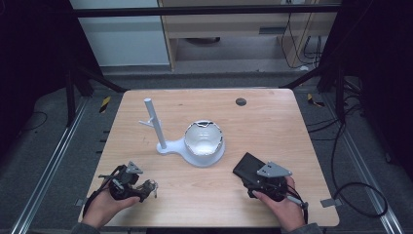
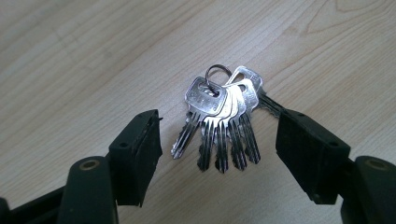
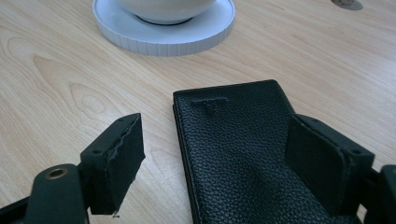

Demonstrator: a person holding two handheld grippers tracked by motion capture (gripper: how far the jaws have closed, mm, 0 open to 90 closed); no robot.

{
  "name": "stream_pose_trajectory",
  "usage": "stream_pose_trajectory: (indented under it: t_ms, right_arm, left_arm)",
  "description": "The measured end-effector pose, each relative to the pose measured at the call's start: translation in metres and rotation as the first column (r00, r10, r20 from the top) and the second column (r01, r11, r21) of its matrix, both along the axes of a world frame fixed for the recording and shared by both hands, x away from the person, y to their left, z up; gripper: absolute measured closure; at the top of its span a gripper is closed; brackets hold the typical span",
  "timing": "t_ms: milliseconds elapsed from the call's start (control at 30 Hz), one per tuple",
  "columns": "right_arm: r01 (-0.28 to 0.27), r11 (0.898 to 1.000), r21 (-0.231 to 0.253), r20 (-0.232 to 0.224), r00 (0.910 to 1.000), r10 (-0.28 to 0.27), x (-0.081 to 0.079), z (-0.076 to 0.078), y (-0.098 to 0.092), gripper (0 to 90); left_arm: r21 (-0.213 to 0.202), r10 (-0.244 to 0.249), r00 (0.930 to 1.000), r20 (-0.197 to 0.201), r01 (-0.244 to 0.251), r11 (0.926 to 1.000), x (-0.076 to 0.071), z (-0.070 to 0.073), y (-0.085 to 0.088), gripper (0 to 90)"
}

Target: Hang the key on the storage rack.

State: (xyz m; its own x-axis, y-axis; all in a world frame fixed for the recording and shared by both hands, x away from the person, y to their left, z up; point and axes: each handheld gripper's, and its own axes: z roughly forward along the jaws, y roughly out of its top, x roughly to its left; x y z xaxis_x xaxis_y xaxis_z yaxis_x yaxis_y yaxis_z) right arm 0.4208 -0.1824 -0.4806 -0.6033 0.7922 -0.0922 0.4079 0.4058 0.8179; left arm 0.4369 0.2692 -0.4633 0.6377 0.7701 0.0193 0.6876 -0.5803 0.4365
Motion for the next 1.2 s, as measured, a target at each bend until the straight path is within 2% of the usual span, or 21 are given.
stream_pose_trajectory:
  t_ms: [33,300,367,600,667,800,967,1200]
  right_arm:
    - [0.0,1.0,-0.004,0.001,1.0,0.0,0.0,0.0,0.0,19.4]
    - [-0.01,1.0,-0.006,-0.008,0.9999,0.01,0.0,-0.002,0.002,19.2]
    - [-0.017,1.0,-0.012,-0.005,0.9998,0.017,-0.001,-0.002,0.003,19.1]
    - [-0.025,1.0,-0.015,-0.01,0.9996,0.025,-0.001,-0.002,0.004,18.9]
    - [-0.031,0.999,-0.014,-0.012,0.9995,0.031,-0.001,-0.002,0.005,18.7]
    - [-0.041,0.999,-0.02,-0.014,0.9991,0.041,-0.001,-0.003,0.006,18.4]
    - [-0.051,0.998,-0.023,-0.022,0.9985,0.051,-0.002,-0.003,0.008,17.8]
    - [-0.058,0.998,-0.026,-0.026,0.998,0.057,-0.002,-0.004,0.009,17.8]
  left_arm:
    - [0.014,-0.002,1.0,-0.007,0.002,0.9999,0.002,-0.001,0.001,32.6]
    - [0.001,-0.028,0.9989,-0.039,0.028,0.9996,0.006,-0.003,0.002,42.7]
    - [0.005,-0.04,0.9983,-0.042,0.04,0.9992,0.007,-0.004,0.001,46.9]
    - [0.016,-0.053,0.9974,-0.05,0.054,0.9984,0.011,-0.008,-0.002,50.5]
    - [0.016,-0.051,0.997,-0.059,0.052,0.9985,0.012,-0.007,-0.002,55.4]
    - [0.023,-0.054,0.9972,-0.052,0.056,0.9982,0.012,-0.007,-0.005,59.4]
    - [0.012,-0.051,0.9976,-0.046,0.052,0.9986,0.012,-0.006,-0.006,63.8]
    - [0.029,-0.066,0.997,-0.039,0.068,0.9973,0.011,-0.006,-0.009,76.3]
